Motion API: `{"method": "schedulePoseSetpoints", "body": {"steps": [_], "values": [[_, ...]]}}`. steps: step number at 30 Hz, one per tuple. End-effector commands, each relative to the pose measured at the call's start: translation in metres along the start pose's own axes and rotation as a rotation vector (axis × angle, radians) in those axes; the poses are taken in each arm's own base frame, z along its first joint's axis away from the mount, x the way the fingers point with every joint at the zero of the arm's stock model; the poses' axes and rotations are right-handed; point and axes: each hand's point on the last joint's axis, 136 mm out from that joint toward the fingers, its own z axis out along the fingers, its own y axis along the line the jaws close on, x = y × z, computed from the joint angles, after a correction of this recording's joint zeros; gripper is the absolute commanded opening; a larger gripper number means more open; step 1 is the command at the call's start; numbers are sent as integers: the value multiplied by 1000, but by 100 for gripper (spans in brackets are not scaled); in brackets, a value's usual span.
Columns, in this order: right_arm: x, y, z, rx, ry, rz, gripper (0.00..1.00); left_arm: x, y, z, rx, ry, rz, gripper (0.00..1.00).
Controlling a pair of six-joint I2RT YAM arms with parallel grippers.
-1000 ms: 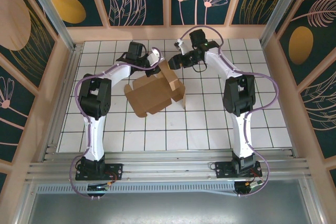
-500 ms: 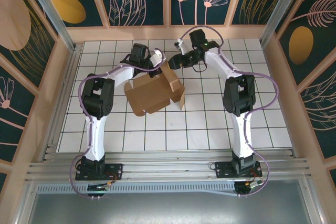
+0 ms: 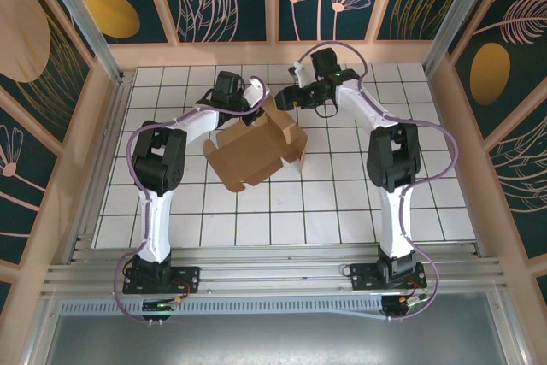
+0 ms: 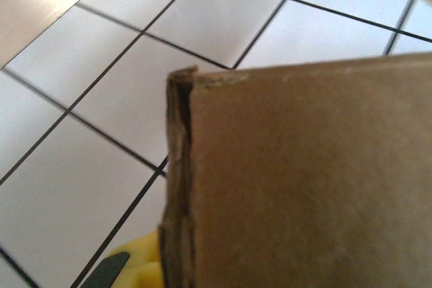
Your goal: Fold the paper box
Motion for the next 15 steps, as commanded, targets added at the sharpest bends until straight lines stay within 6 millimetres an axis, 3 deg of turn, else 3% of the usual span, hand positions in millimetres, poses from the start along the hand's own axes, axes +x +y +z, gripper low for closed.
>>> {"method": "schedulePoseSetpoints", "body": {"steps": [1,4,9,12,15], "values": [[-46,10,-57,27,-219,45,76,-6,26,-16,-178,26,-131,7],[-56,3,-88,17,-335,166,78,-4,29,-18,-293,54,-221,9],[-50,-29,-127,285,-505,455,81,1,22,-22,-417,81,-409,23],[-39,-20,-138,325,-548,486,82,-3,8,-27,-360,20,-481,41],[-27,-11,-139,297,-537,501,82,-5,2,-33,-345,-12,-489,46]]}}
